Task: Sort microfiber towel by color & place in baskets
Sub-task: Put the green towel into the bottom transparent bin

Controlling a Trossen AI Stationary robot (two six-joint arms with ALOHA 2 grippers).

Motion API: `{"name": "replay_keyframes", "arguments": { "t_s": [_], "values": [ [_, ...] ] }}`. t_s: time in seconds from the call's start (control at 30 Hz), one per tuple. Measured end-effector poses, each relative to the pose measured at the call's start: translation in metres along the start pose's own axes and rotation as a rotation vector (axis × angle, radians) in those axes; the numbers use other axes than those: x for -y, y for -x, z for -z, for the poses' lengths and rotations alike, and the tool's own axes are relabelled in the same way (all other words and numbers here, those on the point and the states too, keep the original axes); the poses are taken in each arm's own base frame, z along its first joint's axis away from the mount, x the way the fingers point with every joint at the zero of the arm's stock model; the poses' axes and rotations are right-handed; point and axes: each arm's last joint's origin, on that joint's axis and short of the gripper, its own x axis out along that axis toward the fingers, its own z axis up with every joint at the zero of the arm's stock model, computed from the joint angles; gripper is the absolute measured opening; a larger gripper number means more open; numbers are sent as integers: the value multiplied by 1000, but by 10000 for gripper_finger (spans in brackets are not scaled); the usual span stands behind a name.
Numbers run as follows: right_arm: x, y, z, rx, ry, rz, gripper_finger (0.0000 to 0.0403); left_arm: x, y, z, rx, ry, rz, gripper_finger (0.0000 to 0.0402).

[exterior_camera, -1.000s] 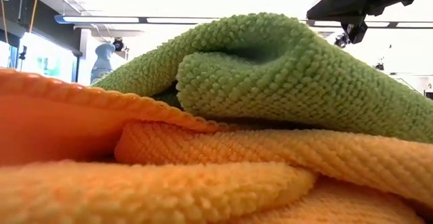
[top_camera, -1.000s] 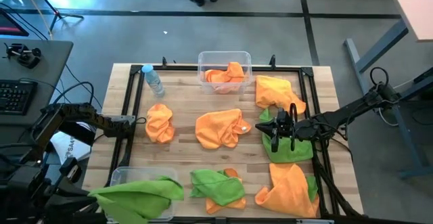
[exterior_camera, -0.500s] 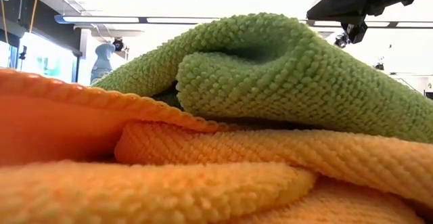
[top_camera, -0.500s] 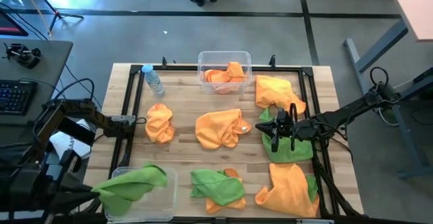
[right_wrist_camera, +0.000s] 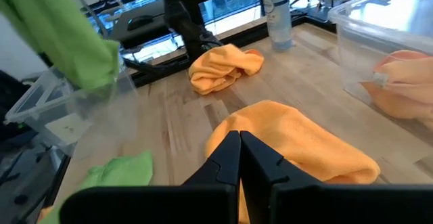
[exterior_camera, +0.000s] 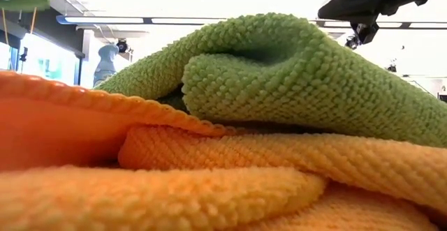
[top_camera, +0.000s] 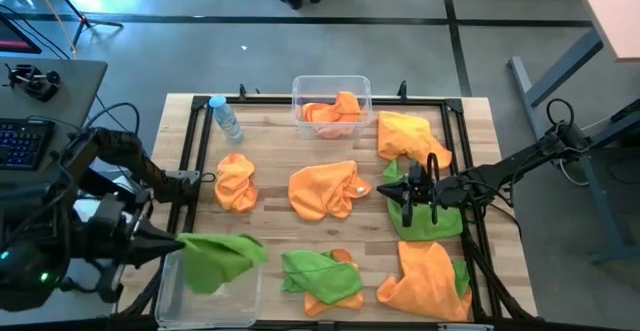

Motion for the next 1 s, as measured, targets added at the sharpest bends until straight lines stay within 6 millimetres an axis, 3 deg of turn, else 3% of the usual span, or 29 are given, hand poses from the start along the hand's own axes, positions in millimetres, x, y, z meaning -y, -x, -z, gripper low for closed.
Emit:
{"name": "replay_keyframes", "arguments": {
  "t_s": [0.33, 0.57, 0.8, 1.0],
  "values": [
    [0, 0, 2, -36, 29, -28, 0, 4, -21, 9, -261, 311, -41, 0],
    [1, 0, 7, -94, 53, -46, 0, 6, -22, 17, -452, 536, -86, 0],
    [2, 1, 10, -120, 66, -44, 0, -6, -19, 34, -720, 791, -393, 0],
    [3, 1, 11, -137, 77, -35, 0, -9, -37, 64, -823, 763, -581, 0]
  ]
}}
